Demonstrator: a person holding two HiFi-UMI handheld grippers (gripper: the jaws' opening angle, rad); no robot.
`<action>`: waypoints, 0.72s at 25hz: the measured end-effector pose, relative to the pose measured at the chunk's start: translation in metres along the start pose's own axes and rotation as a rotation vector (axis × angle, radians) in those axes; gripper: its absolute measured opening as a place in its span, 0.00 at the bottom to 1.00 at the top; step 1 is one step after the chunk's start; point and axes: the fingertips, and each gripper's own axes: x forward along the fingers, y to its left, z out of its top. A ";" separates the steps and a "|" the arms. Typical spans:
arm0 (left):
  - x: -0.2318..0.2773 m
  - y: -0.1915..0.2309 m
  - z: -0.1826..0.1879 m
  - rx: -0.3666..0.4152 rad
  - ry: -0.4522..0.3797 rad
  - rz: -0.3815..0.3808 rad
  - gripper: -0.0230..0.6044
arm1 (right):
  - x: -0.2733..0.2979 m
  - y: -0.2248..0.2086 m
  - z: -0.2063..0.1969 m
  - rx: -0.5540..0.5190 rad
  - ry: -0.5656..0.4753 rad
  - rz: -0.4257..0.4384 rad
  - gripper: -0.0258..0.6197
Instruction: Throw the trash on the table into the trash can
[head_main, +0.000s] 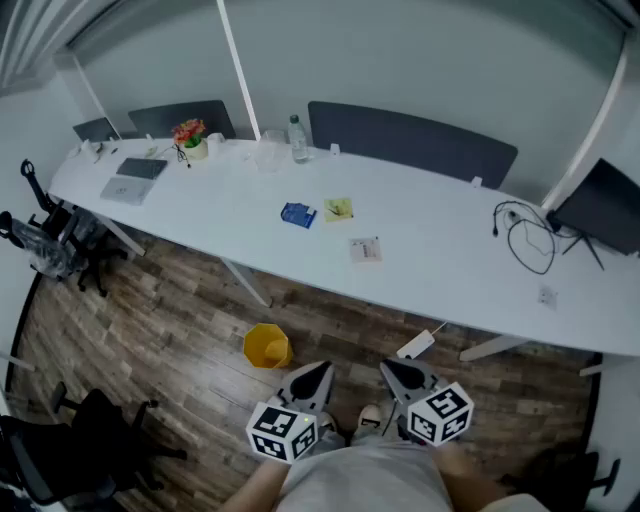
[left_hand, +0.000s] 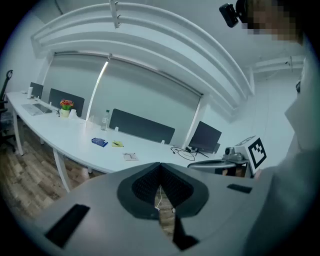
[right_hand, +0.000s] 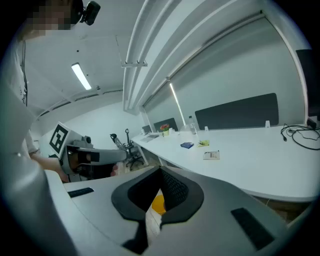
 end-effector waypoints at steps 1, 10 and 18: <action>0.000 0.000 0.000 0.000 -0.001 0.000 0.04 | 0.000 0.000 0.001 0.000 0.000 0.001 0.09; -0.003 0.002 0.001 0.001 -0.006 -0.015 0.04 | 0.001 0.004 0.008 -0.021 -0.028 0.006 0.09; -0.018 0.021 0.007 0.002 -0.017 -0.038 0.04 | 0.005 0.011 0.030 -0.055 -0.115 -0.033 0.09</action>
